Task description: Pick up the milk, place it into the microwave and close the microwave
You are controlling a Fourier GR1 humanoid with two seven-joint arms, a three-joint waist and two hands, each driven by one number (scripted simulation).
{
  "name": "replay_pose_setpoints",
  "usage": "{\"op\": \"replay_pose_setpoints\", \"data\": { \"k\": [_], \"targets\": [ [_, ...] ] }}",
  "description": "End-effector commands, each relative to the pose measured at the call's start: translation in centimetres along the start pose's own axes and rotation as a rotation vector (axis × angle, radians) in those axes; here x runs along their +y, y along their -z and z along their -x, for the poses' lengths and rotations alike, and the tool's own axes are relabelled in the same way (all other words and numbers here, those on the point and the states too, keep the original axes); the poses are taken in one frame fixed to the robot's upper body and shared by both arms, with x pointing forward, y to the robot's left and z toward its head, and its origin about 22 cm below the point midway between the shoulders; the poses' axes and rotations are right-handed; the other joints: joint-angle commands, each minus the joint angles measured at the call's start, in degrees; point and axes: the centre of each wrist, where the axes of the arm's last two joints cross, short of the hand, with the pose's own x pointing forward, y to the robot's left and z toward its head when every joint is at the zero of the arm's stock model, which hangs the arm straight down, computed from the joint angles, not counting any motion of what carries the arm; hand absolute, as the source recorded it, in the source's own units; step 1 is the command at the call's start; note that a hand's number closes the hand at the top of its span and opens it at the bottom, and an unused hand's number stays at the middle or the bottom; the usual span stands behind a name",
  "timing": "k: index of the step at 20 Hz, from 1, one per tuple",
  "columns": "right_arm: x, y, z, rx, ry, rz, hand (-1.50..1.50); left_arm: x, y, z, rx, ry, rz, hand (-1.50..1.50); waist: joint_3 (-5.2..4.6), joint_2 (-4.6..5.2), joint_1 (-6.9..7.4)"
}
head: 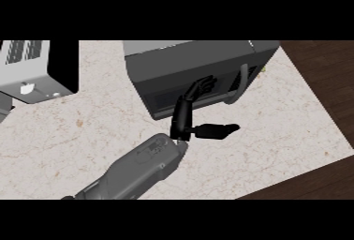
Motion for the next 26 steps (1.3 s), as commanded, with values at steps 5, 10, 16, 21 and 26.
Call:
{"op": "replay_pose_setpoints", "data": {
  "k": [5, 10, 16, 21, 26],
  "targets": [
    [-1.3, 1.5, -0.3, -0.023, -0.084, 0.008, 1.50, 0.3, 2.6, -1.5, -0.015, -0.027, -0.099, -1.50, 0.15, 1.25, 0.33],
    [-1.7, 2.2, -0.6, -0.033, -0.101, -0.010, 1.50, 0.4, 2.5, -1.2, -0.016, -0.035, -0.106, -1.50, 0.10, 1.42, -0.19],
    [-2.1, 3.0, -0.5, -0.046, -0.106, -0.003, 1.50, 0.3, 2.8, -1.4, -0.024, -0.039, -0.114, -1.50, 0.18, 1.57, -0.43],
    [2.1, 1.5, 3.4, -0.018, 0.259, 0.070, -1.50, -0.1, 2.7, -1.6, -0.047, -0.054, -0.084, -1.50, 0.56, 2.47, 1.43],
    [1.8, 1.2, 4.3, 0.003, 0.335, 0.078, -1.50, 0.2, 2.7, -1.1, -0.052, -0.050, -0.098, -1.50, 0.43, 2.47, 0.62]
  ]
}}
